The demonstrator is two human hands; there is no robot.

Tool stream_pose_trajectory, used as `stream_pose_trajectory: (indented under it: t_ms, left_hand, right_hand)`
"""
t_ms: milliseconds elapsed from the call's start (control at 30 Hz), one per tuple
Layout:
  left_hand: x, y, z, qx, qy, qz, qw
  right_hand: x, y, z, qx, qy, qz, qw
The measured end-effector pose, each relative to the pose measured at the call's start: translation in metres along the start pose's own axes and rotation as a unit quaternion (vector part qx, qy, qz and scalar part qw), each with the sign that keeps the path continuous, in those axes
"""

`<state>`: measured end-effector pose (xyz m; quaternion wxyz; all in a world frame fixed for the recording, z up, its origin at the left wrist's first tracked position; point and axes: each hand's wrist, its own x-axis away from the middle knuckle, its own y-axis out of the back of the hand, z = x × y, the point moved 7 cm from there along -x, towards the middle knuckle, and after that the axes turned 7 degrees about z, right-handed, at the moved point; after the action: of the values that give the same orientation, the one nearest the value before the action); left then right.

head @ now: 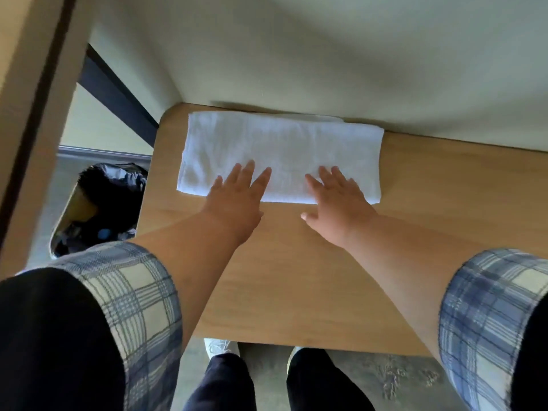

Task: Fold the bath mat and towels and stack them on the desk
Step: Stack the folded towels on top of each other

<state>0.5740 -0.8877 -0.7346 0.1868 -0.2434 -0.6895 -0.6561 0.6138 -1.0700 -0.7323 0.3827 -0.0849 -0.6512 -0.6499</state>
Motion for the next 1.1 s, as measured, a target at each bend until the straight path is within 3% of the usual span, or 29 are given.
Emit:
stream_pose_trajectory:
  t_ms: [233, 333, 467, 600, 667, 800, 1100]
  left_hand:
    - [-0.028, 0.001, 0.025, -0.075, 0.048, -0.065, 0.994]
    - [-0.026, 0.012, 0.03, -0.083, 0.049, -0.071, 0.993]
    - [-0.004, 0.034, 0.03, -0.012, 0.067, -0.045, 0.997]
    - [0.054, 0.079, 0.024, 0.091, 0.071, -0.028, 0.993]
    - [0.088, 0.107, 0.015, 0.084, 0.044, -0.033, 0.995]
    - [0.162, 0.159, 0.009, 0.096, 0.084, 0.028, 0.991]
    - [0.331, 0.28, 0.03, -0.027, 0.104, -0.11, 0.988]
  right_hand:
    - [-0.025, -0.002, -0.02, 0.053, 0.043, -0.137, 0.988]
    - [-0.032, 0.009, -0.024, 0.085, 0.04, -0.131, 0.987]
    - [-0.016, 0.037, -0.022, 0.052, 0.013, -0.102, 0.993]
    - [0.044, 0.081, -0.008, -0.013, -0.014, -0.109, 0.994]
    - [0.081, 0.108, 0.002, 0.0, -0.005, -0.11, 0.994]
    - [0.149, 0.161, 0.017, 0.0, 0.007, -0.1, 0.995]
    - [0.269, 0.288, 0.085, 0.071, 0.123, -0.141, 0.98]
